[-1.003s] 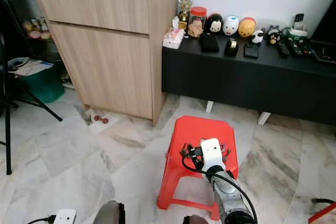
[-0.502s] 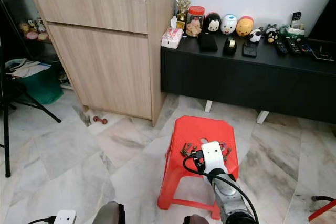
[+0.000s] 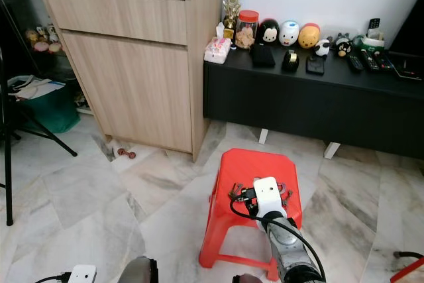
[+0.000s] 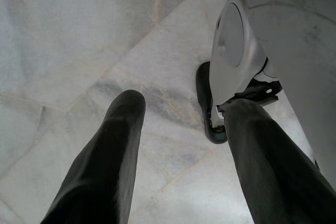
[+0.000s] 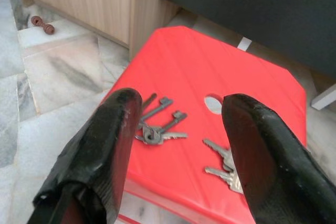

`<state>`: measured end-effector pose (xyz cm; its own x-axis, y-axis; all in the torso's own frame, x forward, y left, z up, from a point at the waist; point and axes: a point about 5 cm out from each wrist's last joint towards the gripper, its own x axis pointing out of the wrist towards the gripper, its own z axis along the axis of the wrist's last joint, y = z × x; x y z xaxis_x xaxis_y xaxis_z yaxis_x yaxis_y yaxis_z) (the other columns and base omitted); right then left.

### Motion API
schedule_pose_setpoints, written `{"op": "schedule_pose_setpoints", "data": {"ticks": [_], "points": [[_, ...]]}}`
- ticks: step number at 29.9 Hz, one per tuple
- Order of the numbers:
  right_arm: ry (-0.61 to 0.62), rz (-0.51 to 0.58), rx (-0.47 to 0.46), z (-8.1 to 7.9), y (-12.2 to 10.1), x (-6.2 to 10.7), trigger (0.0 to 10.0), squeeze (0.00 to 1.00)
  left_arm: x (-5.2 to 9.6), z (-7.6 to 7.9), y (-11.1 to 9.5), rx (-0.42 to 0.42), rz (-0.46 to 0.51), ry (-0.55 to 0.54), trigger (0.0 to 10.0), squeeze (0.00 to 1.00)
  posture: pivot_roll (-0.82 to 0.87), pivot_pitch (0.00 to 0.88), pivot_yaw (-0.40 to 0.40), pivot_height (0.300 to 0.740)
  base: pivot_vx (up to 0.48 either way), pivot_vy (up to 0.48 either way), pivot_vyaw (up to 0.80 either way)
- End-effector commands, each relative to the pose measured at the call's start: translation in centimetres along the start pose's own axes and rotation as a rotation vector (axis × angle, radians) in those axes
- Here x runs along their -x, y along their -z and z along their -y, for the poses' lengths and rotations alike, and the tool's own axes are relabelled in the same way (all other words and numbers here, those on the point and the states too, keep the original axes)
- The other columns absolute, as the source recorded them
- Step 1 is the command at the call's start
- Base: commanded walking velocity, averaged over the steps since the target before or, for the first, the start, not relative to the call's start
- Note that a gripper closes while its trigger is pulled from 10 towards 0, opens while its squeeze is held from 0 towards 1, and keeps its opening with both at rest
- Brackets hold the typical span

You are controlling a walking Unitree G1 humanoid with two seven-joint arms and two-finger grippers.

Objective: Hang keys on a hook

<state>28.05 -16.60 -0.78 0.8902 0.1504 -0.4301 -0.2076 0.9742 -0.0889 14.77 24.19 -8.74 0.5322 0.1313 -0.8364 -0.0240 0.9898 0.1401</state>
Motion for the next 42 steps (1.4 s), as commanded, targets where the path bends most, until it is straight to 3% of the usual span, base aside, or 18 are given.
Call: {"op": "schedule_pose_setpoints", "data": {"ticks": [1,28,37,42], "points": [[0.003,-0.010,0.004,0.1,0.0,-0.1,10.0,0.00,0.0,-0.2,-0.1,-0.018,-0.007,0.001,10.0,0.00,0.02,0.000,-0.061,0.637,0.281,0.000,0.00],[0.008,-0.016,-0.001,0.2,0.0,-0.1,10.0,0.00,0.0,-0.2,-0.1,-0.031,-0.010,0.001,10.0,0.00,0.02,0.000,-0.061,0.637,0.273,0.000,0.00],[-0.153,-0.122,0.055,-0.4,1.5,0.3,10.0,0.00,0.0,-0.2,0.0,-0.029,-0.012,0.003,10.0,0.00,0.02,0.015,-0.059,0.637,0.000,0.000,0.00],[-0.177,-0.184,0.104,0.2,1.8,0.3,10.0,0.00,0.1,-0.2,0.4,-0.034,-0.022,0.007,10.0,0.00,0.02,0.032,-0.059,0.637,0.000,0.000,0.00]]}}
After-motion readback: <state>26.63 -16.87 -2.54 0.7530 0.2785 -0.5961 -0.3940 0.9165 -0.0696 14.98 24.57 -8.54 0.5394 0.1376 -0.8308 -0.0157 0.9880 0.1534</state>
